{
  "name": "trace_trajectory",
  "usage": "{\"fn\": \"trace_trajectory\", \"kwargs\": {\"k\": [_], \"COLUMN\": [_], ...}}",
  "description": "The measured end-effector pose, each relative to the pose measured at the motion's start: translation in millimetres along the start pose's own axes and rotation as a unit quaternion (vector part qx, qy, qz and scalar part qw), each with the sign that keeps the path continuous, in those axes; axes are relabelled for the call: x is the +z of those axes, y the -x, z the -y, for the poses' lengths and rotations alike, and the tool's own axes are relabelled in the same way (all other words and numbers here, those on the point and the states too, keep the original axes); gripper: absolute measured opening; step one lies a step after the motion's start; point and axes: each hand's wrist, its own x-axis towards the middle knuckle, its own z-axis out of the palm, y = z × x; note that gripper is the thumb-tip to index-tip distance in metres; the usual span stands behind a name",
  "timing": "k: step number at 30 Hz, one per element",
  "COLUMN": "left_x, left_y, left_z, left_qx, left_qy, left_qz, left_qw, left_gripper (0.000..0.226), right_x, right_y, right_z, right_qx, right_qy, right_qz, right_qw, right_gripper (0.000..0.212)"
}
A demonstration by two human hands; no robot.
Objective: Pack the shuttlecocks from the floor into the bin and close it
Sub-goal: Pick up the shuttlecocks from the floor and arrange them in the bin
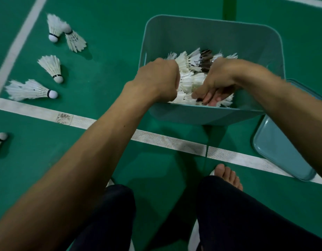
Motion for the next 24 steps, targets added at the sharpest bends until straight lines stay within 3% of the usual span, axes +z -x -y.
{"fn": "trace_trajectory", "kwargs": {"k": [3,7,10,14,19,22,24], "left_x": [-17.2,-47.5,-66.2,-71.6,-45.6,-27.2,-15.6], "left_y": [13.7,37.2,54.3,72.9,91.6,102.3,107.9], "left_z": [3.3,23.7,55.8,116.4,203.9,259.7,291.4], "left_qx": [0.012,0.013,-0.027,-0.119,-0.264,-0.373,-0.45], "left_qy": [0.032,0.068,0.064,0.07,0.109,0.161,0.189], "left_qz": [-0.047,-0.159,-0.2,-0.184,-0.153,-0.157,-0.158], "left_qw": [0.998,0.985,0.977,0.973,0.946,0.9,0.858], "left_gripper": [0.028,0.026,0.025,0.025,0.034,0.033,0.049], "right_x": [-12.8,-3.3,15.4,52.2,103.4,133.7,151.2], "right_y": [25.9,58.9,72.3,62.8,8.1,-30.8,-53.5], "right_z": [13.5,49.6,97.4,170.1,246.6,287.7,311.2], "right_qx": [-0.039,-0.174,-0.265,-0.334,-0.319,-0.245,-0.182], "right_qy": [0.004,0.033,0.036,0.067,0.173,0.24,0.266], "right_qz": [-0.084,-0.199,-0.209,-0.203,-0.116,-0.028,0.069], "right_qw": [0.996,0.964,0.941,0.918,0.925,0.939,0.944], "right_gripper": [0.042,0.031,0.03,0.029,0.031,0.049,0.053]}}
